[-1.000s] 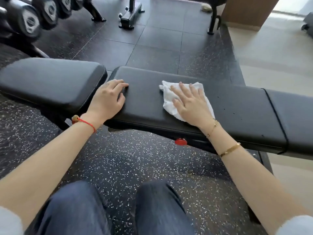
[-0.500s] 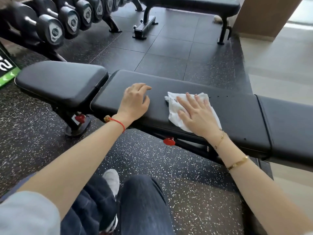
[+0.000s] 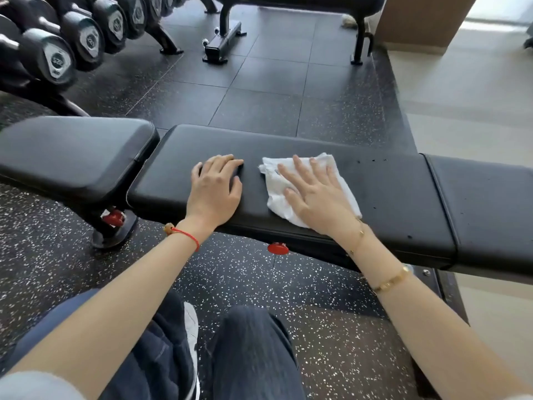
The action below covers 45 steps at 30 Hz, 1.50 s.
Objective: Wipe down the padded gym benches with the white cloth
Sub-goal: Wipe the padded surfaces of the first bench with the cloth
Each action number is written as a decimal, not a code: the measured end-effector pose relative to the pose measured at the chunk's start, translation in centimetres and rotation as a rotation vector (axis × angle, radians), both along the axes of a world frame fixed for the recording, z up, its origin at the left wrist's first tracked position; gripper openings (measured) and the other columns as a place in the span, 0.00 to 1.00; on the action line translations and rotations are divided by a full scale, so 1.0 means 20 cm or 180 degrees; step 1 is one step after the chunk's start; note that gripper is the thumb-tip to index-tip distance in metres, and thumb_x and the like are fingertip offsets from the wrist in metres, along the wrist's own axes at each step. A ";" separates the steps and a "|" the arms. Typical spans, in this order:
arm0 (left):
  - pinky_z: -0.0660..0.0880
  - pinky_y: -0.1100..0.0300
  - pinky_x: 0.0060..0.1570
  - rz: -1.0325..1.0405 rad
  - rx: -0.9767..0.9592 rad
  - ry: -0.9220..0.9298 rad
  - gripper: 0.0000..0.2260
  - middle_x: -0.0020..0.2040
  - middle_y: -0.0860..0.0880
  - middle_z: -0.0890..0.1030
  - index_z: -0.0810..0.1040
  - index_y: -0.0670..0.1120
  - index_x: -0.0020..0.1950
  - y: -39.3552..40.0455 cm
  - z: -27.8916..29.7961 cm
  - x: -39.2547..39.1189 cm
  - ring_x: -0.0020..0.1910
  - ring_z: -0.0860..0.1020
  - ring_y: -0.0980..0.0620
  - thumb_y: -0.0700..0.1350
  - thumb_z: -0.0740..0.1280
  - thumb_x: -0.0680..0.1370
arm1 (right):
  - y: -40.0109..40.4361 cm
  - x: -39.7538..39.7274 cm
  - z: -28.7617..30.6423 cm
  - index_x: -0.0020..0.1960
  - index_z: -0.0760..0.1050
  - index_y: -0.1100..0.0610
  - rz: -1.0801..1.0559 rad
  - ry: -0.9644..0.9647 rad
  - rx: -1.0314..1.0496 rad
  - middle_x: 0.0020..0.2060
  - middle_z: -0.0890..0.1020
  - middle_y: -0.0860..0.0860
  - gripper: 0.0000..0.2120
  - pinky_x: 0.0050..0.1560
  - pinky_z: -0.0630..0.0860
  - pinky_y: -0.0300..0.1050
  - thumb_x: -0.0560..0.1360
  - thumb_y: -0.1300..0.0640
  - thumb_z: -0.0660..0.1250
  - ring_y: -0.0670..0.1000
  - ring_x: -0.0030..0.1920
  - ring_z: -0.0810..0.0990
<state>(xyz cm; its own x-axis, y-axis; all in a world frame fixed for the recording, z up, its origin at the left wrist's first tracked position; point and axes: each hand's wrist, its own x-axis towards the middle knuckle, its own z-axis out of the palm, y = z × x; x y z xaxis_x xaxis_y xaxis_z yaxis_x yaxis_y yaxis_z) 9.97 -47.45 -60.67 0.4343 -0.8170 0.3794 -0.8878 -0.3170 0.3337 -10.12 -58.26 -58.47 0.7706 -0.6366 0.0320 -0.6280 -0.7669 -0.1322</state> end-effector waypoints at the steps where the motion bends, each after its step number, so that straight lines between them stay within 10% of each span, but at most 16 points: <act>1: 0.59 0.45 0.73 0.0008 -0.0005 -0.0010 0.17 0.69 0.50 0.75 0.75 0.50 0.67 0.00 -0.01 0.00 0.71 0.69 0.48 0.45 0.61 0.79 | -0.03 -0.07 0.00 0.80 0.47 0.39 -0.0011 0.0038 -0.0034 0.81 0.49 0.47 0.25 0.78 0.37 0.57 0.83 0.43 0.45 0.55 0.80 0.45; 8: 0.59 0.44 0.72 0.0097 -0.0053 -0.0012 0.16 0.68 0.51 0.75 0.75 0.50 0.65 -0.01 -0.01 -0.02 0.70 0.69 0.49 0.45 0.61 0.78 | -0.48 -0.01 0.02 0.80 0.48 0.42 -0.1077 0.0199 0.0128 0.81 0.50 0.47 0.25 0.77 0.42 0.63 0.84 0.44 0.44 0.58 0.80 0.48; 17: 0.59 0.45 0.73 0.0054 -0.0026 -0.0019 0.17 0.69 0.51 0.75 0.75 0.51 0.66 0.01 0.00 0.00 0.70 0.69 0.50 0.46 0.60 0.78 | 0.02 -0.01 -0.02 0.79 0.46 0.38 0.0061 0.0020 0.0100 0.80 0.49 0.44 0.27 0.78 0.38 0.57 0.80 0.39 0.39 0.55 0.80 0.45; 24: 0.59 0.44 0.73 0.0092 0.0031 -0.0012 0.17 0.69 0.50 0.74 0.75 0.50 0.67 0.00 0.00 -0.03 0.71 0.68 0.49 0.45 0.60 0.78 | -0.19 -0.16 -0.01 0.80 0.45 0.41 -0.1006 0.0218 -0.0044 0.81 0.48 0.47 0.25 0.77 0.39 0.61 0.84 0.45 0.44 0.57 0.80 0.45; 32: 0.57 0.45 0.74 0.0048 0.0041 0.0012 0.17 0.70 0.49 0.74 0.74 0.50 0.68 0.01 0.00 -0.02 0.72 0.68 0.49 0.45 0.60 0.79 | 0.30 0.09 -0.04 0.80 0.53 0.42 -0.0455 -0.0044 -0.0262 0.80 0.56 0.51 0.25 0.77 0.43 0.61 0.83 0.43 0.43 0.59 0.79 0.52; 41: 0.59 0.44 0.73 0.0158 0.0071 -0.0071 0.17 0.70 0.48 0.74 0.75 0.48 0.66 -0.01 0.00 -0.04 0.71 0.68 0.47 0.44 0.60 0.78 | -0.16 -0.32 0.01 0.80 0.50 0.42 -0.1573 0.0033 0.0112 0.81 0.51 0.49 0.24 0.77 0.40 0.61 0.84 0.45 0.44 0.58 0.79 0.47; 45: 0.58 0.44 0.73 0.0155 0.0084 -0.0052 0.17 0.70 0.49 0.74 0.75 0.49 0.66 -0.01 0.00 -0.04 0.72 0.68 0.47 0.44 0.60 0.78 | -0.07 0.05 0.01 0.81 0.47 0.46 -0.0879 0.0210 -0.0116 0.81 0.49 0.52 0.25 0.76 0.43 0.65 0.85 0.46 0.44 0.63 0.79 0.47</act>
<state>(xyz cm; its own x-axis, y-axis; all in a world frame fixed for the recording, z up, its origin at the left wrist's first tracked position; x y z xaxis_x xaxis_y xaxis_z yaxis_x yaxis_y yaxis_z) 9.22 -47.60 -60.62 0.4676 -0.8049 0.3653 -0.8764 -0.3683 0.3102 -9.09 -59.58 -58.22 0.5693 -0.8220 0.0142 -0.8202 -0.5690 -0.0596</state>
